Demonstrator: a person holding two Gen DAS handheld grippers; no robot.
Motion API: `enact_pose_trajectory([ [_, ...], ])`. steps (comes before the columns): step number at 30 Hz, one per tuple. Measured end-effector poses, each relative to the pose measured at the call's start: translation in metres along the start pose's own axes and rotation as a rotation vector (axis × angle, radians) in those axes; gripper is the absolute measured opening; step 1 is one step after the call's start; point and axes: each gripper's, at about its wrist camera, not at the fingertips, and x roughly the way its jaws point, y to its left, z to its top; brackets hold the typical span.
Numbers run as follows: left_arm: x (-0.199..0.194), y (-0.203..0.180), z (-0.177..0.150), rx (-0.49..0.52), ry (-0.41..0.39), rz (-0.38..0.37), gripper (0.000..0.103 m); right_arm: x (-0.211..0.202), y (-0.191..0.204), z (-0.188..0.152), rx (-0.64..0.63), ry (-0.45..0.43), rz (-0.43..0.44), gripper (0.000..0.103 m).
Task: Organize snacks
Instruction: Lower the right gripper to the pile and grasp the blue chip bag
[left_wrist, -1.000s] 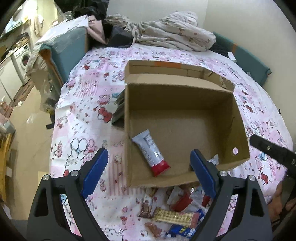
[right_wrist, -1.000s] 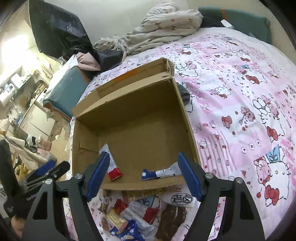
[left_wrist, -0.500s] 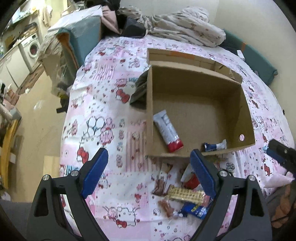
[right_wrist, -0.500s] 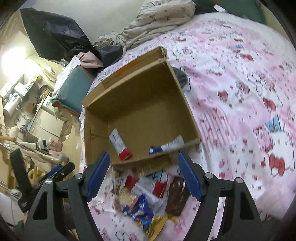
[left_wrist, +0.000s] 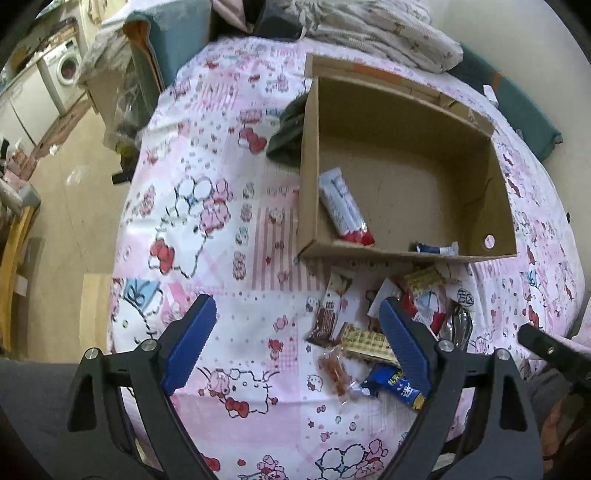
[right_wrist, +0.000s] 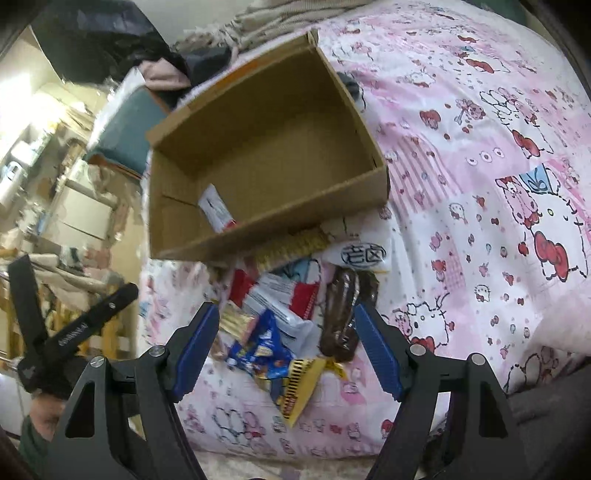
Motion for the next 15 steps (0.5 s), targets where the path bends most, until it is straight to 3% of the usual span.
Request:
enact_pose_trajectory([
  [4,0.005,0.004,-0.001,-0.026,0.016,0.006,0.088,0.026,0.001,-0.005,-0.005,0.118,-0.015,0.079],
  [7,0.007,0.006,0.0,-0.041,0.017,0.001,0.088,0.049,0.015,-0.017,-0.086,0.245,-0.004,0.079],
  [15,0.009,0.007,0.005,-0.055,0.017,0.004,0.088,0.1,0.076,-0.053,-0.557,0.396,-0.187,0.077],
])
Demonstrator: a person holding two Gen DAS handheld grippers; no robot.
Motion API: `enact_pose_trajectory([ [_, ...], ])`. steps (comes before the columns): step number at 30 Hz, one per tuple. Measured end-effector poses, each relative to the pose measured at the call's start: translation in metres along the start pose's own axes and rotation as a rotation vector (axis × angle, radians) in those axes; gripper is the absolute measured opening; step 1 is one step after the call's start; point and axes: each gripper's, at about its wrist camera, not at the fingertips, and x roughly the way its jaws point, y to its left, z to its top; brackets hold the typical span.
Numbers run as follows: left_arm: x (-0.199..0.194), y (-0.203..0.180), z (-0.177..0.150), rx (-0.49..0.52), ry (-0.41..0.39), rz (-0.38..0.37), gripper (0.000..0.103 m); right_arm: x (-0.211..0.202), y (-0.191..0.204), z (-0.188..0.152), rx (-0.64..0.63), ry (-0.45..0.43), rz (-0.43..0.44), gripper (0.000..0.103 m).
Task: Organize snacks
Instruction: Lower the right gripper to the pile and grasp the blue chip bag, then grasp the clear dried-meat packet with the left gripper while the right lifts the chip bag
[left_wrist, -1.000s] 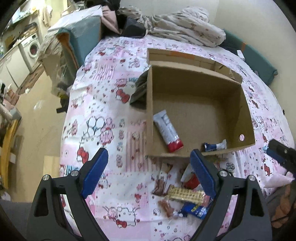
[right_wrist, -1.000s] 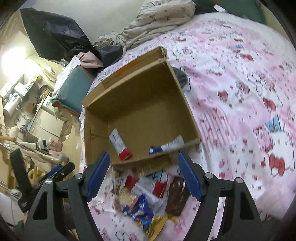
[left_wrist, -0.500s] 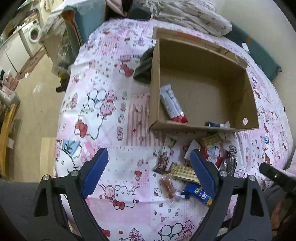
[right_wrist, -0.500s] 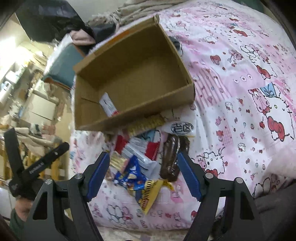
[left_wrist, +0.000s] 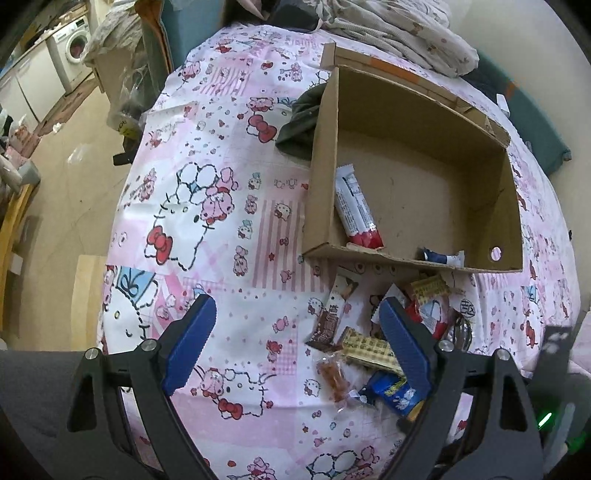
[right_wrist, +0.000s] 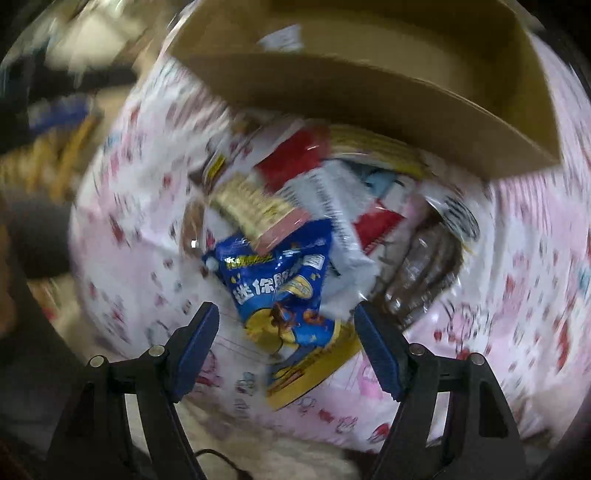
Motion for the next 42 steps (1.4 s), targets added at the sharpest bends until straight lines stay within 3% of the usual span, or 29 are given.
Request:
enact_pose_trajectory([
  [5,0.003,0.006,0.002,-0.02,0.005,0.01,0.088,0.021,0.018,0.0,-0.111,0.048,-0.08,0.058],
  [6,0.003,0.006,0.002,-0.024,0.007,0.01,0.088,0.022,0.019,-0.001,-0.12,0.05,-0.086,0.05],
  [7,0.003,0.007,0.002,-0.024,0.008,0.01,0.088,0.023,0.019,-0.002,-0.119,0.055,-0.077,0.05],
  [8,0.003,0.007,0.002,-0.022,0.006,0.012,0.088,0.02,0.018,-0.003,-0.11,0.051,-0.065,0.042],
  [15,0.0,0.012,0.003,-0.042,0.006,0.014,0.088,-0.029,-0.01,-0.016,0.05,0.013,0.186,0.041],
  [19,0.001,0.013,-0.002,-0.056,0.038,0.031,0.088,-0.069,-0.028,-0.015,0.103,-0.08,0.253,0.041],
  [21,0.005,0.013,-0.008,-0.062,0.069,-0.001,0.084,-0.095,-0.043,-0.015,0.153,-0.238,0.249,0.041],
  [24,0.014,0.012,-0.019,-0.088,0.119,-0.02,0.078,-0.106,-0.071,-0.021,0.27,-0.367,0.265,0.041],
  [26,0.023,0.01,-0.028,-0.115,0.171,-0.054,0.067,-0.106,-0.079,-0.024,0.313,-0.395,0.26,0.041],
  [33,0.064,-0.013,-0.057,-0.122,0.309,-0.086,0.059,-0.111,-0.082,-0.029,0.345,-0.432,0.248,0.041],
  [40,0.084,-0.036,-0.071,0.0,0.337,0.028,0.048,-0.102,-0.074,-0.021,0.342,-0.436,0.244,0.041],
  [42,0.085,-0.042,-0.074,0.029,0.329,0.068,0.037,-0.101,-0.072,-0.019,0.336,-0.43,0.24,0.041],
])
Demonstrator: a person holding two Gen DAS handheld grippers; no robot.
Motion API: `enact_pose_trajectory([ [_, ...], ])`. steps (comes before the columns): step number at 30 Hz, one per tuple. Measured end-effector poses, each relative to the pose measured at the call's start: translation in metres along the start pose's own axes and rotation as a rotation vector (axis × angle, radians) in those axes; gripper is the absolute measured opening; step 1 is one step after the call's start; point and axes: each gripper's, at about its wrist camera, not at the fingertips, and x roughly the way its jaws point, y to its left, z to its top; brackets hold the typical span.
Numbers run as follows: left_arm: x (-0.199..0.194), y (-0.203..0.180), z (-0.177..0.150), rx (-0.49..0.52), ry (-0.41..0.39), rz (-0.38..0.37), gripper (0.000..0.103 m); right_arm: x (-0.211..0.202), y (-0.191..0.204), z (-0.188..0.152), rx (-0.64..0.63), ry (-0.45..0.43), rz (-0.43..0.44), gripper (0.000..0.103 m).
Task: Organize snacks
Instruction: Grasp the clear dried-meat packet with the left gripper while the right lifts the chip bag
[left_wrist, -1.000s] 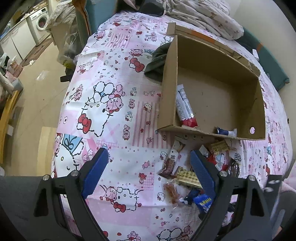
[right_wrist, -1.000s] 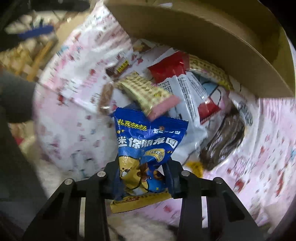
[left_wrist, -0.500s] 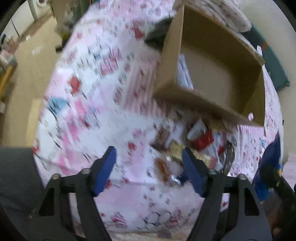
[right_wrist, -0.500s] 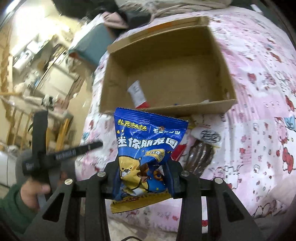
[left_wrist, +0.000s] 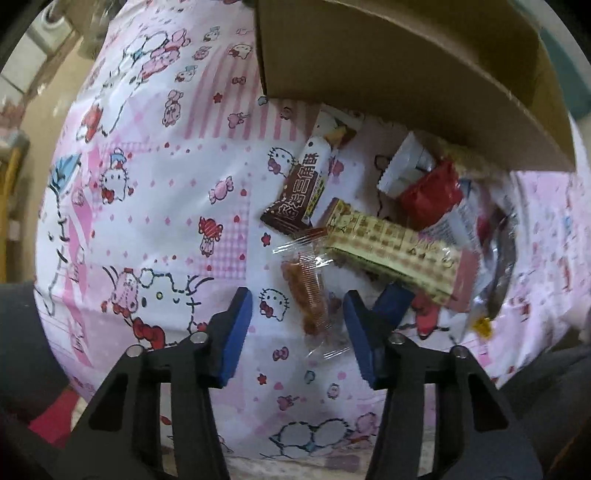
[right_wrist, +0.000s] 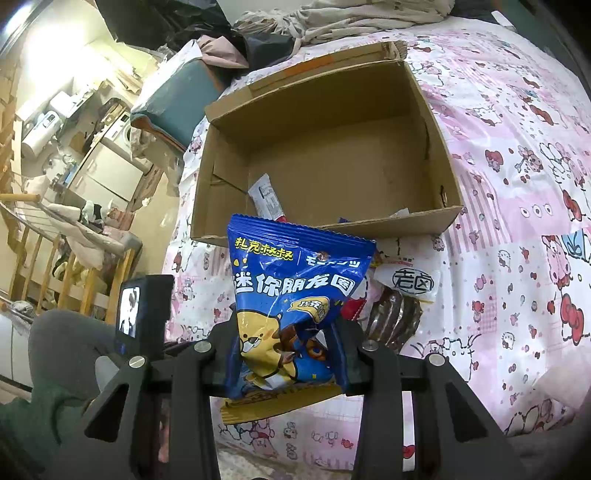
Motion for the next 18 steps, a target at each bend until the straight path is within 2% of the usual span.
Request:
enact_pose_trajectory([
  [1,0.001,-0.002,-0.001,0.008,-0.003,0.027,0.018,0.002,0.001,0.0,-0.003,0.003,-0.001,0.041],
  [2,0.001,-0.003,-0.002,0.022,-0.002,0.035,0.015,0.002,0.001,0.0,-0.004,0.004,-0.003,0.041],
  [6,-0.006,-0.004,-0.003,0.025,-0.001,0.025,0.013,0.002,0.003,0.0,-0.013,0.002,-0.001,0.041],
  [11,-0.022,0.015,-0.004,-0.014,-0.024,0.021,0.013,-0.001,0.002,0.0,-0.011,-0.011,0.011,0.041],
  [18,-0.063,0.023,-0.005,-0.021,-0.129,0.035,0.013,-0.012,0.002,0.006,0.0,-0.054,0.06,0.041],
])
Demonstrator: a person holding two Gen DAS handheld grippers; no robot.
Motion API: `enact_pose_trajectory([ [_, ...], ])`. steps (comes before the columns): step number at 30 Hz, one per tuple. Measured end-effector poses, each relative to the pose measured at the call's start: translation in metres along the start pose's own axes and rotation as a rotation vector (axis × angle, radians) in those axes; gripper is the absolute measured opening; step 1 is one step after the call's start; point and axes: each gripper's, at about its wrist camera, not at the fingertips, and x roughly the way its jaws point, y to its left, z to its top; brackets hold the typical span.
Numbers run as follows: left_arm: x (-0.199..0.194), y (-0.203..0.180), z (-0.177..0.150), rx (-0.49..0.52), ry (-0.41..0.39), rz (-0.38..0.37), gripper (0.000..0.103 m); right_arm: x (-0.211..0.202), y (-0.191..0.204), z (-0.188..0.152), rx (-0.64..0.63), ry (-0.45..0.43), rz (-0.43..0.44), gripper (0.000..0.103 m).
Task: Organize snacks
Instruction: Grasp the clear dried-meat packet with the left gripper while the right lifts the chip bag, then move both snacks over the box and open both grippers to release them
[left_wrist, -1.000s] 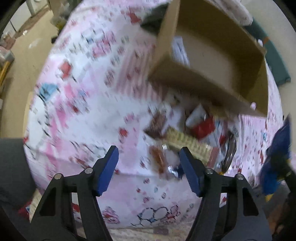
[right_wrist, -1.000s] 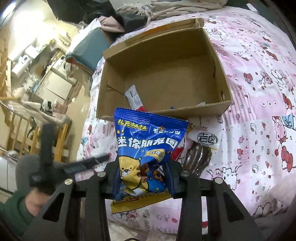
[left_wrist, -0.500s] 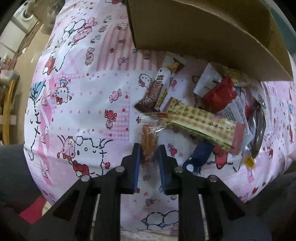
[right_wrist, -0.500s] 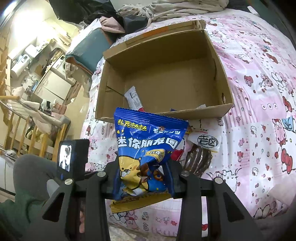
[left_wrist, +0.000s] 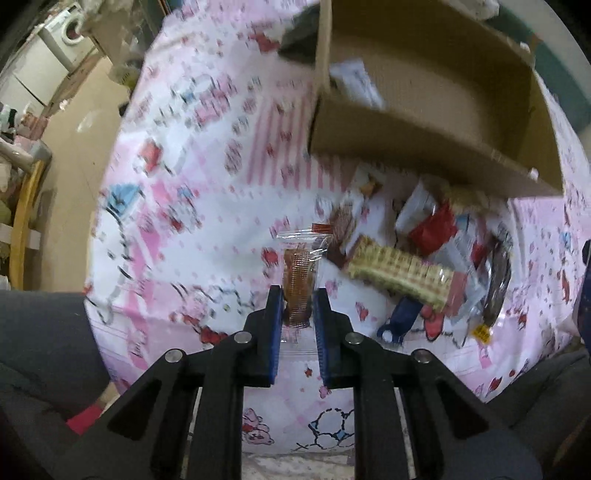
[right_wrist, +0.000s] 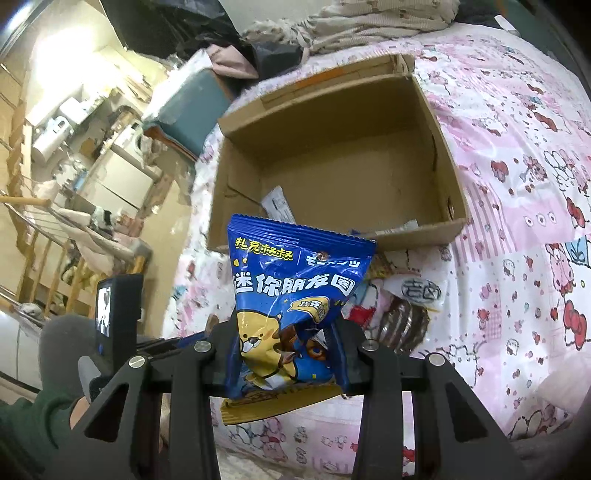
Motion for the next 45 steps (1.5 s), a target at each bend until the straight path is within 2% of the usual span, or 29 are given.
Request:
enact_pose_trajectory([
  [4,-0.026,-0.005,0.015,0.027,-0.064,-0.033,0.013,-0.011,0.004,0.01,-0.021,-0.042,0.024,0.041],
  [8,-0.058,-0.02,0.03,0.1,-0.18,-0.033,0.013,-0.017,-0.001,0.025,-0.019,-0.078,0.023,0.041],
  [14,-0.081,-0.023,0.074,0.132,-0.278,-0.052,0.013,-0.015,-0.012,0.047,0.002,-0.136,0.027,0.041],
  [23,-0.096,-0.035,0.122,0.147,-0.371,-0.063,0.013,-0.007,-0.019,0.076,-0.023,-0.189,0.011,0.041],
  [35,-0.07,-0.059,0.155,0.189,-0.365,-0.098,0.014,0.024,-0.033,0.109,-0.019,-0.179,-0.035,0.041],
  [39,-0.054,-0.062,0.157,0.206,-0.371,-0.056,0.014,0.042,-0.041,0.115,-0.009,-0.152,-0.071,0.041],
  [45,-0.034,-0.064,0.155,0.217,-0.355,-0.098,0.014,0.06,-0.049,0.112,0.009,-0.092,-0.102,0.041],
])
